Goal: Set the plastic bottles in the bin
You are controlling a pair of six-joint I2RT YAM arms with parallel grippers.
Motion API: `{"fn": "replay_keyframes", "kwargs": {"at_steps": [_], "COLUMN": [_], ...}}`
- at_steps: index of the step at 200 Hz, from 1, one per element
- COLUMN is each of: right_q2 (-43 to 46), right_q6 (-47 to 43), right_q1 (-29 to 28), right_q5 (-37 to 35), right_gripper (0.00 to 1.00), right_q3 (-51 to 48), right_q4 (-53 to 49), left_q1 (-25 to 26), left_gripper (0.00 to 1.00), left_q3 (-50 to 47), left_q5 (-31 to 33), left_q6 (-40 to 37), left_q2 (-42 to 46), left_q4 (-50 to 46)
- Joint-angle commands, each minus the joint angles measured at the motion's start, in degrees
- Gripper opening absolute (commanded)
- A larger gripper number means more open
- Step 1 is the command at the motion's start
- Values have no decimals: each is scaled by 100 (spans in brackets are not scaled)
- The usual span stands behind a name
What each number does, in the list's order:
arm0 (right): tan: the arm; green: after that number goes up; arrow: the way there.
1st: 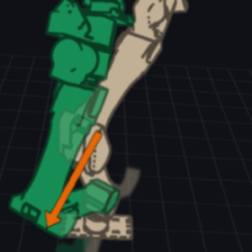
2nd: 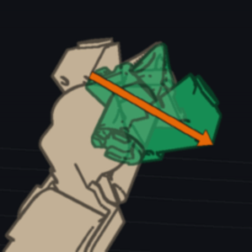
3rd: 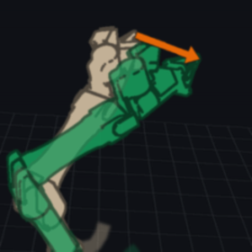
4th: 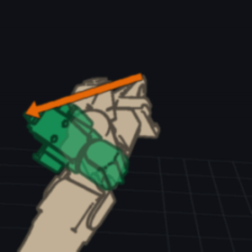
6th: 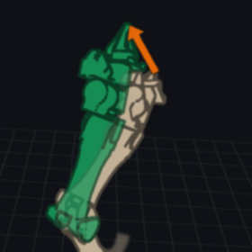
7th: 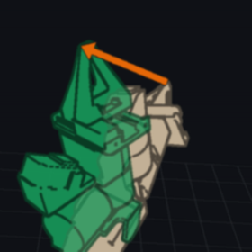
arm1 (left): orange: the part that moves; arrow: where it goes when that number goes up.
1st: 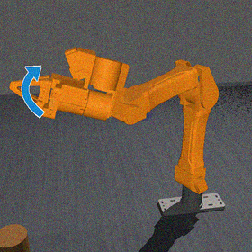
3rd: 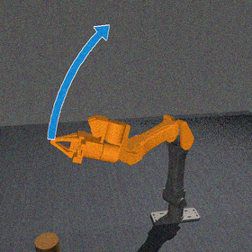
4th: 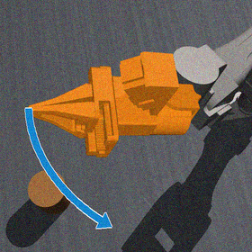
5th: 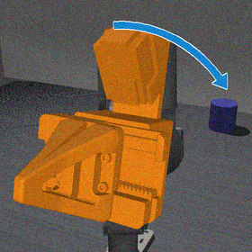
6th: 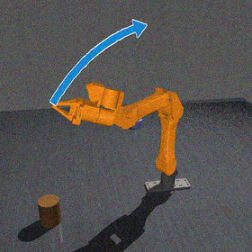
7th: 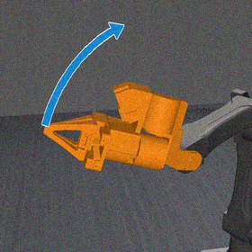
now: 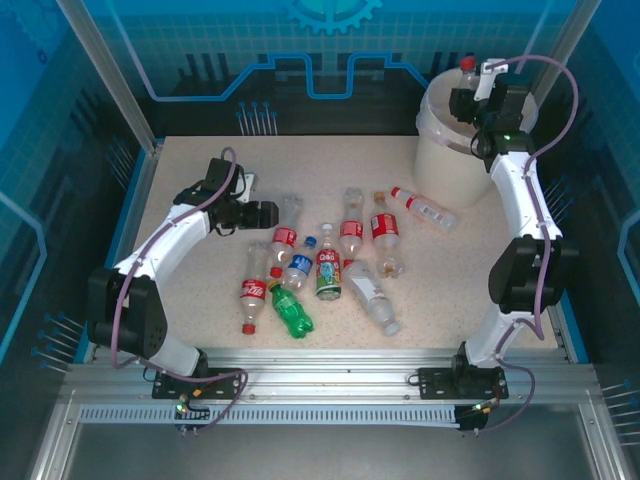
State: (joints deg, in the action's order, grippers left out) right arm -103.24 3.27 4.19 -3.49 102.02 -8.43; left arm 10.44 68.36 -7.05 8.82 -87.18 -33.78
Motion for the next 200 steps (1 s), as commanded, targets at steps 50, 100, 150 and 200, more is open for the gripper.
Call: {"fn": "replay_keyframes", "kwargs": {"at_steps": [50, 100, 150, 200], "right_q2": [-497, -513, -358, 429], "right_q6": [246, 246, 164, 253], "right_q1": [185, 232, 227, 189], "right_q5": [189, 276, 305, 369], "right_gripper": [60, 74, 90, 98], "right_q3": [741, 987, 1380, 844], "right_q4": [-996, -1335, -1779, -1911], "left_q1": [55, 116, 116, 116], "left_gripper": [83, 82, 90, 93], "left_q3": [-28, 61, 387, 269], "left_q5": [359, 521, 790, 730], "left_q6": [-287, -466, -548, 74], "left_q2": [-263, -566, -370, 498], "left_q4": [-232, -456, -1191, -2489]}}
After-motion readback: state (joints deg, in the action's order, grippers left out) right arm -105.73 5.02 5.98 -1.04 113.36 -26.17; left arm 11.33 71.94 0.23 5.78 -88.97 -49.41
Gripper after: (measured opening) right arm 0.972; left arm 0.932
